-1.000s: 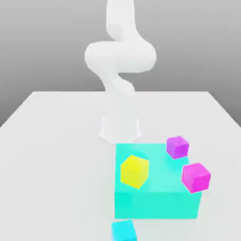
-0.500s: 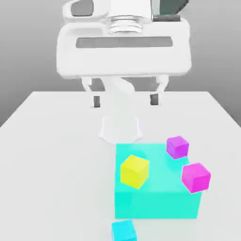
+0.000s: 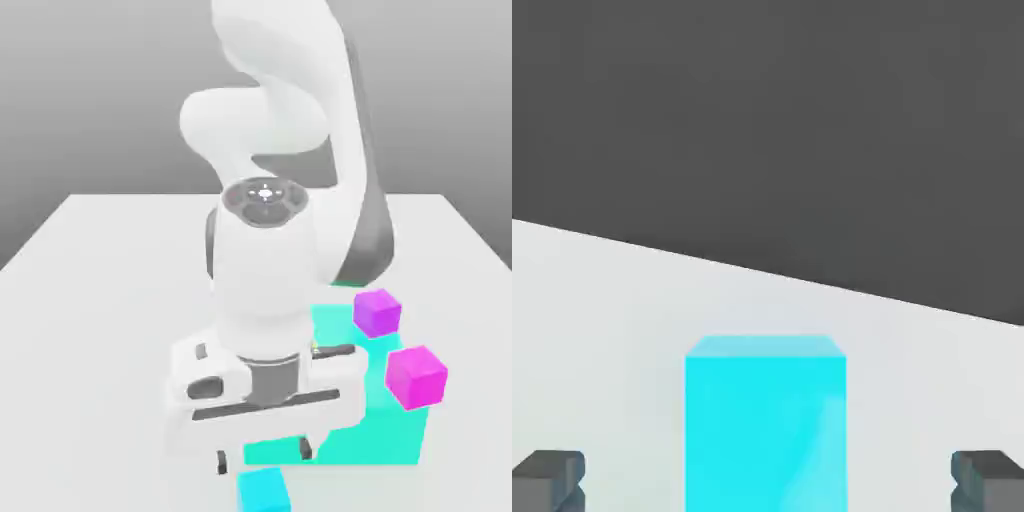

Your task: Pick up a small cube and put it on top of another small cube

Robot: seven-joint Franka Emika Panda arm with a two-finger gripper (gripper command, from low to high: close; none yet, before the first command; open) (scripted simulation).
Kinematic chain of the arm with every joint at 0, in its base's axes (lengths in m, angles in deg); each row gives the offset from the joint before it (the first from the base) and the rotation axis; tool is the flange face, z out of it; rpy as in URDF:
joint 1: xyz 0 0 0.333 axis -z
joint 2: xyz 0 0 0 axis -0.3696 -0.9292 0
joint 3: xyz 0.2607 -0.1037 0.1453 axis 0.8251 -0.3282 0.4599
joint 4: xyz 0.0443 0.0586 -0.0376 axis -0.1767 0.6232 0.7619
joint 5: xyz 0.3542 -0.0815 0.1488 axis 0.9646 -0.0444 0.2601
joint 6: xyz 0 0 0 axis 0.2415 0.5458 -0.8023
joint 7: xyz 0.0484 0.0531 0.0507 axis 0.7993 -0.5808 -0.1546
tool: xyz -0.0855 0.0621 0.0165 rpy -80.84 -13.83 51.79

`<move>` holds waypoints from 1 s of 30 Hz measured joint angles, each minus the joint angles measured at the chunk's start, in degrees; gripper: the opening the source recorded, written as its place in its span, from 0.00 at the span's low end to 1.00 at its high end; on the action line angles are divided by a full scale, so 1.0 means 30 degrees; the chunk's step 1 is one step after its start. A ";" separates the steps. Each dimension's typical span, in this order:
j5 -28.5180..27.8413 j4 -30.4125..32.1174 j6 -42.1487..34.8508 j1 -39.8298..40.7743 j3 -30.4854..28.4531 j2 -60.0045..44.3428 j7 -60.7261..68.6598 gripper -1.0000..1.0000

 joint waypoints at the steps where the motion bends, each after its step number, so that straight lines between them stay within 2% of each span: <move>1: 0.0041 -0.0128 0.0544 0.0065 0.0075 -0.0693 0.0041 0.50; 2: 0.0093 -0.0240 0.1006 0.0107 0.0127 -0.1277 0.0085 0.00; 10: 0.0033 -0.0165 0.0711 0.0102 0.0114 -0.0925 0.0042 0.00; 14: -0.0103 0.0395 -0.1220 -0.0088 -0.0003 0.1566 -0.0032 0.00; 21: 0.0625 0.2892 -0.3591 -0.1544 0.1639 0.6418 0.1131 0.00; 30: 0.1540 0.6233 -0.6483 -0.4061 0.2771 1.2670 0.2682 0.00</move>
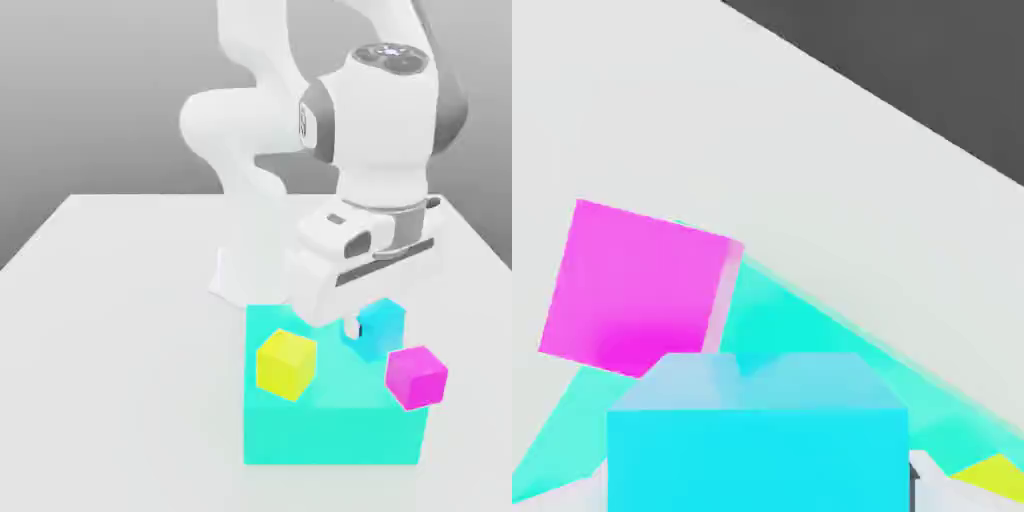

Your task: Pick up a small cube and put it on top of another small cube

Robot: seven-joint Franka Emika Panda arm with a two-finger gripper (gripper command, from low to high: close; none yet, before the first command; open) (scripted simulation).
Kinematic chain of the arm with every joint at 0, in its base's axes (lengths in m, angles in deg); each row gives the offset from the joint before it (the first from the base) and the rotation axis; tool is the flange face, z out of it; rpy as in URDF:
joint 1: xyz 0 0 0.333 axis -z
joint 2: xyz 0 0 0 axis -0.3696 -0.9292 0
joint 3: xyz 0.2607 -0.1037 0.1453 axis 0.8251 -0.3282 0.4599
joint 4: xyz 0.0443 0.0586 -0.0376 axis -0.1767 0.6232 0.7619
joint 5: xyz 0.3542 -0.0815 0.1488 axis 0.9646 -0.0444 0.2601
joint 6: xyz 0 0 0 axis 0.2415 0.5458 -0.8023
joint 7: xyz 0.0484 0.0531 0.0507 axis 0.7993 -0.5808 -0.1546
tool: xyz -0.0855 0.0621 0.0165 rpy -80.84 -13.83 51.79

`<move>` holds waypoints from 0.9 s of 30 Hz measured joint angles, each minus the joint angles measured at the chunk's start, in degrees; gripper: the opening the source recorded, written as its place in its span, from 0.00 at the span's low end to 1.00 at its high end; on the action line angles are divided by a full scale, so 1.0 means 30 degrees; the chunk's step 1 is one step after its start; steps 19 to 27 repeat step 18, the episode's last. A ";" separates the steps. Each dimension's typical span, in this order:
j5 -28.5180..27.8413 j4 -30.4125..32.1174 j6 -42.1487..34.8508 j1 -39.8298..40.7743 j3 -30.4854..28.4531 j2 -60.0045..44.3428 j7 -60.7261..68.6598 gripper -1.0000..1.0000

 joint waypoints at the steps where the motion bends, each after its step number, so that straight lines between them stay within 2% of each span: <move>1: 0.0077 0.0371 -0.0323 -0.0271 0.0156 0.0698 0.0156 0.00; 9: 0.0510 0.3308 -0.2616 -0.2422 0.1355 0.5973 0.1235 0.00; 14: 0.0752 0.4533 0.0690 -0.2473 0.1909 0.3891 0.1360 0.00; 15: 0.0779 0.4738 0.1433 -0.2449 0.1996 0.3351 0.1351 1.00; 27: 0.0779 0.4738 0.1433 -0.2449 0.1996 0.3351 0.1352 1.00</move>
